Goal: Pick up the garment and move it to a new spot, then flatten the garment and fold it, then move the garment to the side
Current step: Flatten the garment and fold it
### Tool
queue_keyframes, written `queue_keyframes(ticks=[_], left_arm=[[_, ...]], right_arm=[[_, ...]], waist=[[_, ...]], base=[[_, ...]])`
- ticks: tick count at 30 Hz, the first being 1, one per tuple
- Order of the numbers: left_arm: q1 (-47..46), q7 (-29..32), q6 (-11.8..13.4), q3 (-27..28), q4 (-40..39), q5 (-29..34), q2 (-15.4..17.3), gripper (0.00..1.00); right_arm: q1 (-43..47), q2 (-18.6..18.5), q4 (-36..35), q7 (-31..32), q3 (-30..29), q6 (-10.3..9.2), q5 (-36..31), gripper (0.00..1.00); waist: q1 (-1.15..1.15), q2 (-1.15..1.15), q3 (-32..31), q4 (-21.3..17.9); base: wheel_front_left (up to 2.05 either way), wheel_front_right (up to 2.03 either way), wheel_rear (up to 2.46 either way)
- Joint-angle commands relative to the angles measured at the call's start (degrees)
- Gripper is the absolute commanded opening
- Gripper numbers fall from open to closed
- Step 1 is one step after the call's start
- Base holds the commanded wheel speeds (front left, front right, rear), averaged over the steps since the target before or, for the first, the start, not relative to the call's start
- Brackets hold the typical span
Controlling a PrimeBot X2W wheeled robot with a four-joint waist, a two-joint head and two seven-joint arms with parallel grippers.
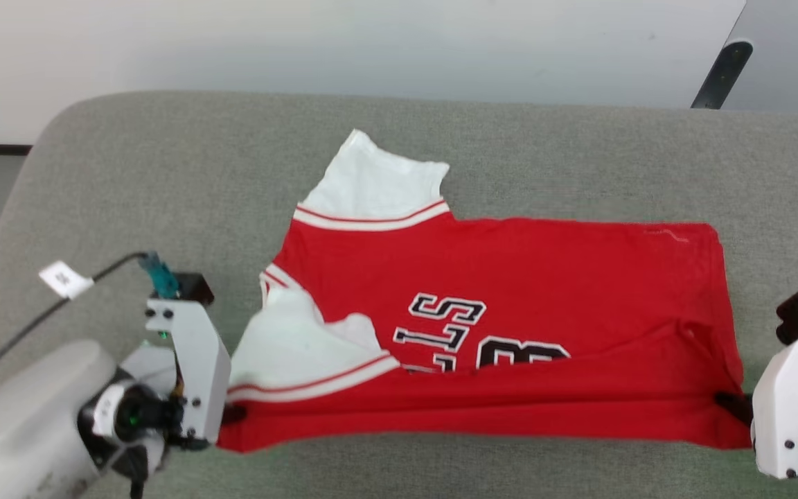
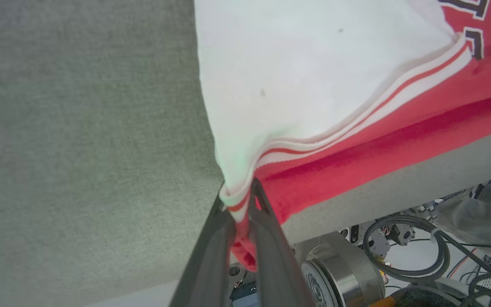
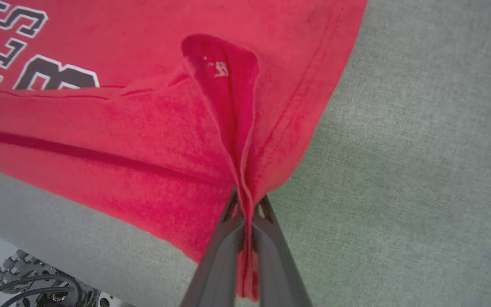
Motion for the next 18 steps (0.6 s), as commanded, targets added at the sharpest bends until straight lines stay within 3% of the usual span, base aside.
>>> queue_keyframes(ticks=[1,5,7,8,10,11,12,13,18], left_arm=[[1.47,-0.02,0.99,-0.28,-1.1,-0.21,0.75,0.0],[3.27,-0.75,2.02,-0.58,-2.71,-0.58,0.49,0.0],[3.56,-1.35,2.34,-0.45,-2.66,-0.59,-0.01,0.16],[3.74,-1.54,2.49,-0.36,-2.53,-0.71,-0.25,0.24],[3.83,-2.1,2.89,-0.39,-2.19,-0.26,-0.42,0.48],[3.84,-2.29,3.1,-0.25,-1.99,-0.2,-0.58,0.8],[3.91,-2.39,3.3,-0.24,-1.93,-0.21,-0.73,0.91],[3.83,-2.49,3.22,-0.33,-1.94,0.08,-0.75,1.0],[3.13,-2.28,3.8,-0.04,-2.24,0.26,0.14,1.0]], right_arm=[[1.34,-0.22,-0.22,0.31,-0.53,-0.09,-0.01,0.0],[2.74,0.68,-0.49,0.58,-0.8,-0.09,-0.52,0.0],[3.0,1.16,-0.51,0.58,-0.46,-0.09,-0.78,0.02],[2.95,1.34,-0.56,0.59,-0.31,-0.09,-0.93,0.31],[2.87,1.56,-0.84,0.35,0.03,-0.09,-1.13,0.54],[2.94,1.6,-0.94,0.22,0.11,-0.09,-1.14,0.92],[3.08,1.61,-1.04,0.26,0.17,-0.09,-1.12,1.0],[3.14,1.65,-1.28,0.1,0.11,-0.09,-1.13,1.0],[3.59,1.9,-2.73,-0.48,-0.43,-0.09,-1.1,1.0]], waist=[[0.0,0.0,-0.35,0.12],[0.0,0.0,-0.17,-0.08],[0.0,0.0,-0.06,-0.32],[0.0,0.0,-0.02,-0.45],[0.0,0.0,-0.07,-0.75],[0.0,0.0,-0.13,-0.9],[0.0,0.0,-0.22,-1.06],[0.0,0.0,-0.33,-1.21],[0.0,0.0,-1.0,-1.96]], base=[[0.0,0.0,0.0],[0.0,0.0,0.0],[0.0,0.0,0.0],[0.0,0.0,0.0],[0.0,0.0,0.0],[0.0,0.0,0.0],[0.0,0.0,0.0],[0.0,0.0,0.0],[0.0,0.0,0.0]])
